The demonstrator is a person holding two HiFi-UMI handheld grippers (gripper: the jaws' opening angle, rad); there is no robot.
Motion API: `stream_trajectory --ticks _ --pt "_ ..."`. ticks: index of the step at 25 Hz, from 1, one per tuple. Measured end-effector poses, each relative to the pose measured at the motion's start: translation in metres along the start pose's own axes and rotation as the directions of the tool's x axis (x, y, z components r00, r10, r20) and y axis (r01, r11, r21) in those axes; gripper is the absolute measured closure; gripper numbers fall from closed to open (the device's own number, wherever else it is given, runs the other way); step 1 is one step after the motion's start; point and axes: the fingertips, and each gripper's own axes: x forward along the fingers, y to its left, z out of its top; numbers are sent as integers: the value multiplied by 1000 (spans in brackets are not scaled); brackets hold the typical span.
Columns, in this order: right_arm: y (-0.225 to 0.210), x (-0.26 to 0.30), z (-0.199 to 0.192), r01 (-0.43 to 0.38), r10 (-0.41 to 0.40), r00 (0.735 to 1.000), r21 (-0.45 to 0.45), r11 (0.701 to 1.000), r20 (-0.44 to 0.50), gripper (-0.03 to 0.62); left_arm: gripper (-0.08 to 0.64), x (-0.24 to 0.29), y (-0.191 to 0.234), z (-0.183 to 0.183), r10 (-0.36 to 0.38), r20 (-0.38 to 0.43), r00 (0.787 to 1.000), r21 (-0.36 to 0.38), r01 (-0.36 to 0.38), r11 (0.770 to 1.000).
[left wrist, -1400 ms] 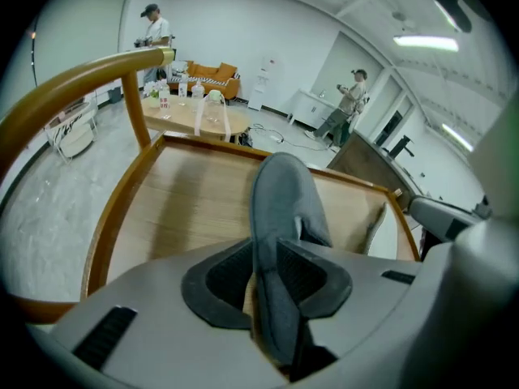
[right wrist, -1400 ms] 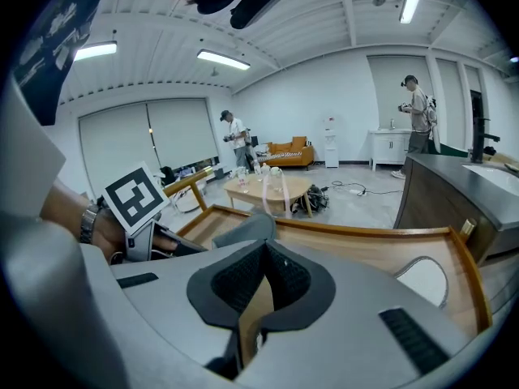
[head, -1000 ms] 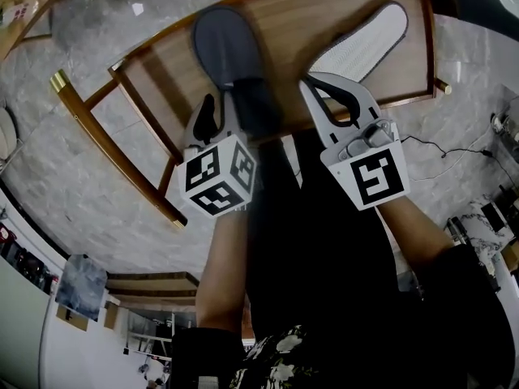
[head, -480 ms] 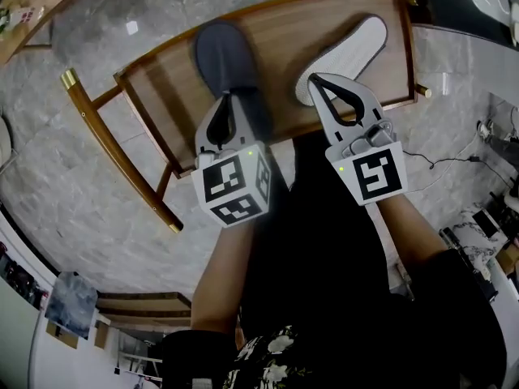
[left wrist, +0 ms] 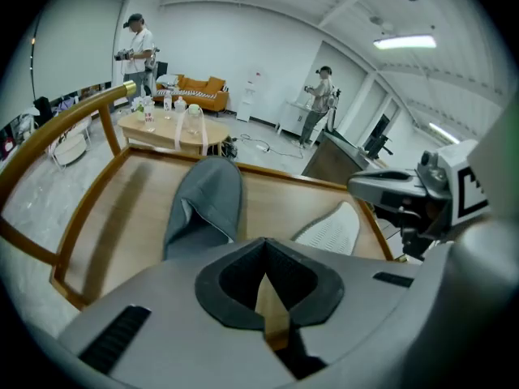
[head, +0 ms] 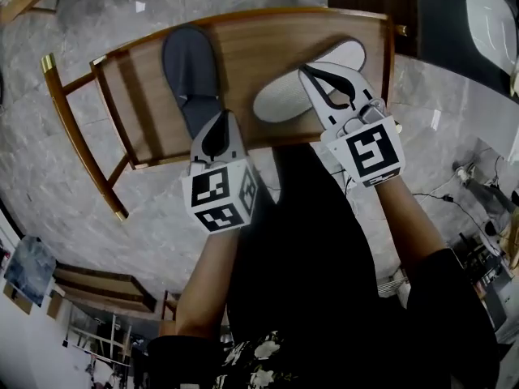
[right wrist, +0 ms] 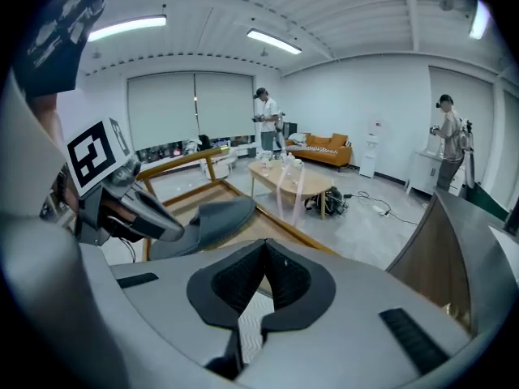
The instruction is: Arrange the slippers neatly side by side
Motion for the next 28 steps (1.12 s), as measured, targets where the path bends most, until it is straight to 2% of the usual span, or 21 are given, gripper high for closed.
stream_trajectory --ticks 6,8,10,12,14,16,20,24,28 --pt "-23 4 -6 -120 120 993 -86 989 3 581 558 15 -49 -27 -35 -59 998 -49 33 998" --pt "-26 9 -7 -188 189 982 -112 976 -7 541 558 20 -65 -32 -52 -72 996 -53 49 997" --pt "-24 14 -14 -280 275 960 -134 951 -55 521 558 25 -80 -38 -78 -90 993 -59 73 996" --pt "-15 19 -28 -411 393 908 -126 903 -144 485 558 31 -94 -45 -104 -109 989 -63 98 993" --pt "-5 21 -42 -537 508 831 -90 839 -227 474 558 36 -105 -50 -125 -127 984 -53 119 991" --pt "1 23 -49 -616 573 768 -82 784 -287 474 558 41 -111 -53 -137 -138 981 -43 132 990" --pt "4 29 -52 -702 620 685 -116 703 -382 477 558 47 -114 -55 -138 -141 980 -55 131 990" --pt "6 38 -54 -767 628 602 -139 627 -493 478 558 51 -113 -61 -131 -171 977 -64 121 991" --pt "14 41 -68 -836 614 482 -118 535 -625 484 558 52 -116 -70 -114 -202 973 -36 109 993"
